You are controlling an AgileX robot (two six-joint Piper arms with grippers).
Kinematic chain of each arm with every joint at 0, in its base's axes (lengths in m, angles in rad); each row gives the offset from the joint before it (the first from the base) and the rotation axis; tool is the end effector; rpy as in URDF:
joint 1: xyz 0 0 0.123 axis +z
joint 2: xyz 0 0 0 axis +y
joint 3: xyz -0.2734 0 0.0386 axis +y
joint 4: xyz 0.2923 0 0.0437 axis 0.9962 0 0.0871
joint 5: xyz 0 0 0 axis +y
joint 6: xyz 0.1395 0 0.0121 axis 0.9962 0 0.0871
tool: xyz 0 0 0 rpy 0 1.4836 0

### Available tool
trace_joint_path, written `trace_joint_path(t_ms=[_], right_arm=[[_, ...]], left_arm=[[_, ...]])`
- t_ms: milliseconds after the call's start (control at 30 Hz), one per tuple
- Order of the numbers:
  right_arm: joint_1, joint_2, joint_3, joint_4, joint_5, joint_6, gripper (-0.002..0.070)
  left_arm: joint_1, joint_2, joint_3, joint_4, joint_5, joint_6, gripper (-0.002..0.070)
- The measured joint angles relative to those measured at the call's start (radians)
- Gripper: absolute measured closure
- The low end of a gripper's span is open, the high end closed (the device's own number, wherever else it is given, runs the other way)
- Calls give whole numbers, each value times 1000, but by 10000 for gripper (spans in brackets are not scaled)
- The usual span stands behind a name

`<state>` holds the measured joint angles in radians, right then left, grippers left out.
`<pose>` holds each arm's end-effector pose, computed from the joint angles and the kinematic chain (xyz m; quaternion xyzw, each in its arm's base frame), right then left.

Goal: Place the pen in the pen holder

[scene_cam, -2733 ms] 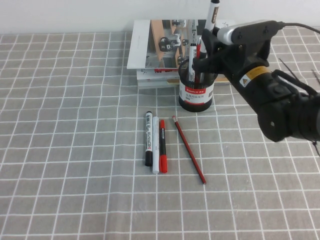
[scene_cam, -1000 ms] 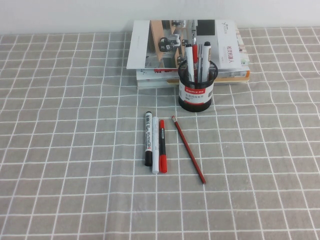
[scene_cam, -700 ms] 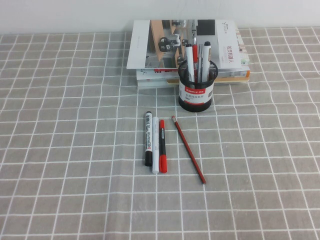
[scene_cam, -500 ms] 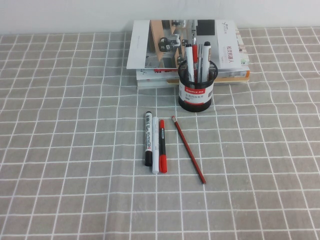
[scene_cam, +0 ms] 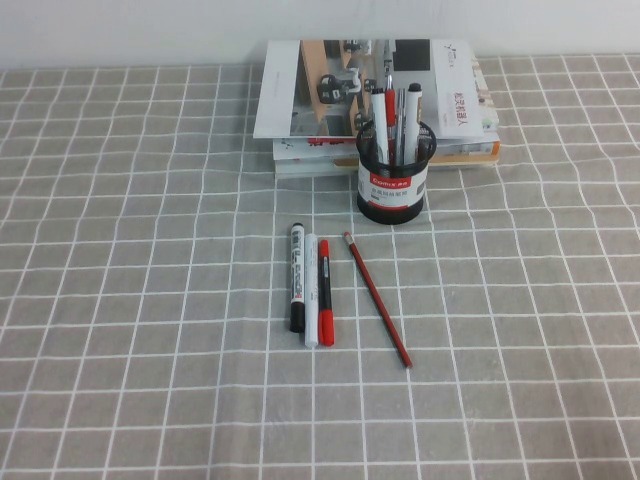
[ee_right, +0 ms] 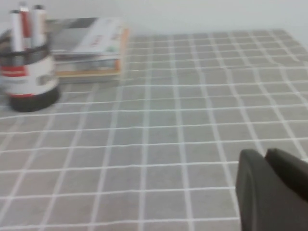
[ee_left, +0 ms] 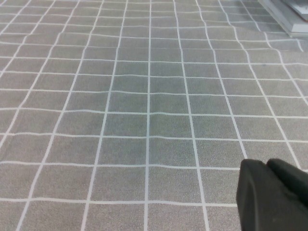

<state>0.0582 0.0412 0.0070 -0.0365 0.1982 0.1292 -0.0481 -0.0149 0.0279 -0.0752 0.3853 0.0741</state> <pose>0.1605 0.0083 0.1801 0.0157 0.7609 0.0464 0.6470 0.1518 -0.0113 0.1546 0.0295 0.8073 -0.0243 0.5890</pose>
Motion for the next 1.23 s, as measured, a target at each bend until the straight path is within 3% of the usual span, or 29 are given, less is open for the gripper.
trace_joint_path(t_ms=[200, 500, 1233], right_arm=[[-88, -49, 19, 0, 40, 0, 689], [-88, -49, 20, 2, 163, 0, 689], [-6, -49, 20, 10, 173, 0, 689]], left_arm=[[0, 0, 0, 0, 0, 0, 678], [0, 0, 0, 0, 0, 0, 678], [0, 0, 0, 0, 0, 0, 678]])
